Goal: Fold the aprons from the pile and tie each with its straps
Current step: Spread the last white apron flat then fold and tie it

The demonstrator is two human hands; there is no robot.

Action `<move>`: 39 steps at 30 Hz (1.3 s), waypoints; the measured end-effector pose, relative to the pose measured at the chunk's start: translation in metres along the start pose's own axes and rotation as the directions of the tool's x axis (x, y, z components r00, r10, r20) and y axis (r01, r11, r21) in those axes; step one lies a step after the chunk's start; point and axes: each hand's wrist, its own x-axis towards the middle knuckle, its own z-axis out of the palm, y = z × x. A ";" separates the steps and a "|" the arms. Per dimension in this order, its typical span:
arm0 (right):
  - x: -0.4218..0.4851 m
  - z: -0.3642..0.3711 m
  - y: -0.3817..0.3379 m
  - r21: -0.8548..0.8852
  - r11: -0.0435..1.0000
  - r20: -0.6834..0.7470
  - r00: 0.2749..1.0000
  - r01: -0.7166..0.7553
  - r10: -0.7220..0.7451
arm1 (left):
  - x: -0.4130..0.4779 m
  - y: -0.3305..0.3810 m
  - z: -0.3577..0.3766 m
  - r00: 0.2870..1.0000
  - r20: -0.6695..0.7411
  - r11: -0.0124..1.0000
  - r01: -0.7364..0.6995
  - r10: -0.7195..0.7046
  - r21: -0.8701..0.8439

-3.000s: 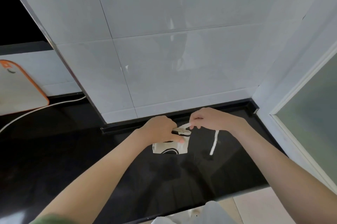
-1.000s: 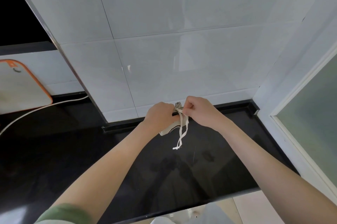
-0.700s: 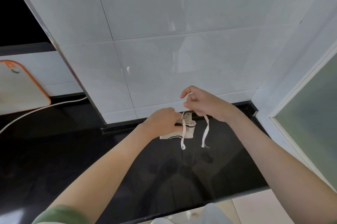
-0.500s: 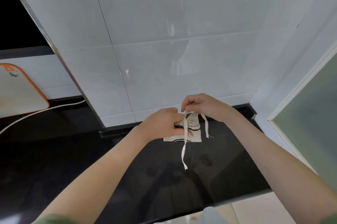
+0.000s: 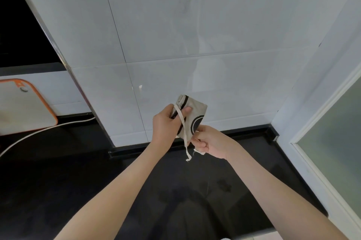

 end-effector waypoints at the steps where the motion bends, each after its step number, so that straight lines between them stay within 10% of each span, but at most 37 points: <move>1: -0.001 0.000 0.000 -0.016 1.000 0.027 1.000 -0.004 0.005 | 0.001 -0.001 0.000 1.000 -0.004 1.000 0.016 -0.016 0.025; 8: -0.004 0.000 0.009 0.017 0.999 0.085 0.996 0.039 -0.041 | 0.006 -0.016 -0.002 0.993 -0.067 0.987 0.102 -0.095 0.122; 16: 0.003 0.010 0.006 -0.342 0.938 -0.104 0.994 -0.050 0.016 | 0.005 -0.024 -0.012 0.970 -0.122 0.965 0.225 -0.210 0.132; 23: 0.003 -0.007 0.026 -0.057 0.998 -0.028 0.999 0.032 -0.033 | -0.004 -0.046 -0.027 0.903 0.016 0.902 0.428 -0.430 0.061; 34: 0.048 0.026 0.078 -0.364 0.870 -0.333 0.919 -0.332 0.212 | -0.046 -0.110 -0.061 0.728 0.067 0.724 0.686 -0.682 -0.081; 39: 0.060 0.039 0.125 -0.495 0.752 -0.302 0.897 -0.436 0.322 | -0.068 -0.141 -0.084 0.745 0.036 0.664 0.571 -0.666 0.482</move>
